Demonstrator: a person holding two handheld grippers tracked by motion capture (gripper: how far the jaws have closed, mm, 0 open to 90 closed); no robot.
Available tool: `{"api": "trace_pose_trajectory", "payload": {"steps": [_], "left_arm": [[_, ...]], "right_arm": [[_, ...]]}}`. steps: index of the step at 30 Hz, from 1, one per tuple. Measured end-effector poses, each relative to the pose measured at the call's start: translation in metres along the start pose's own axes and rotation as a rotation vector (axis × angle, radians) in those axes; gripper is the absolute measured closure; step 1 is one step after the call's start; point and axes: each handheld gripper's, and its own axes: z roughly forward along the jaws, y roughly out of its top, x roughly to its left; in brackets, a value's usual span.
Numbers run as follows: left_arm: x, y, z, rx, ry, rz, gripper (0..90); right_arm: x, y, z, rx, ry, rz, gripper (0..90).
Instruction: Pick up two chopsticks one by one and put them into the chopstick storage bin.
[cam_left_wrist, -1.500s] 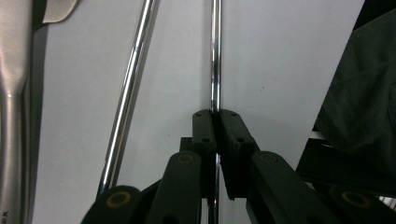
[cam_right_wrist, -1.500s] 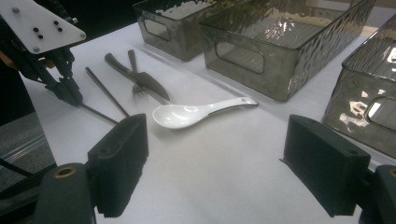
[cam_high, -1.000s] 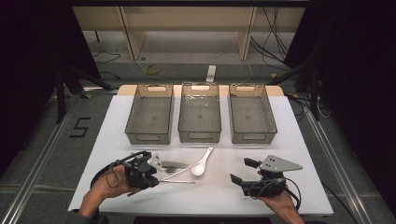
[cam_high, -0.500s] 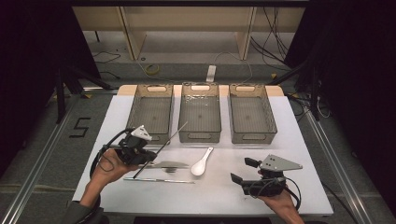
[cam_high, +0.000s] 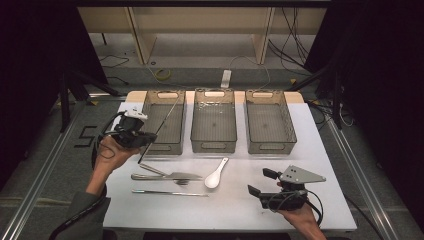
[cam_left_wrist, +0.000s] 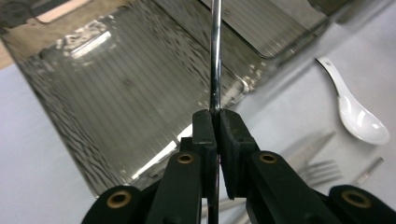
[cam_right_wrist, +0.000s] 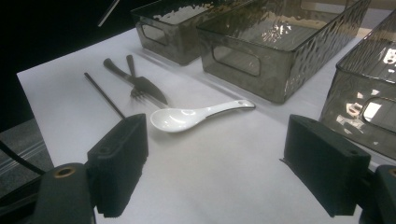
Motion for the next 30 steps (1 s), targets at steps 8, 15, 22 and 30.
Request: {"api": "trace_pose_trajectory", "payload": {"steps": [8, 15, 22, 30], "left_arm": [[0.022, 0.01, 0.003, -0.043, 0.016, -0.065, 84.7], [0.031, 0.023, 0.007, -0.054, 0.042, -0.081, 84.8], [0.042, 0.037, 0.013, -0.063, 0.05, -0.104, 84.7], [0.05, 0.043, 0.026, -0.072, 0.072, -0.117, 84.7]], "right_arm": [[-0.001, 0.0, 0.001, 0.005, 0.0, -0.001, 22.6], [-0.001, 0.0, 0.001, 0.001, 0.002, -0.001, 22.6], [-0.001, 0.0, 0.001, 0.004, 0.005, 0.001, 22.6], [-0.001, 0.0, 0.001, 0.004, 0.007, 0.001, 22.6]]}}
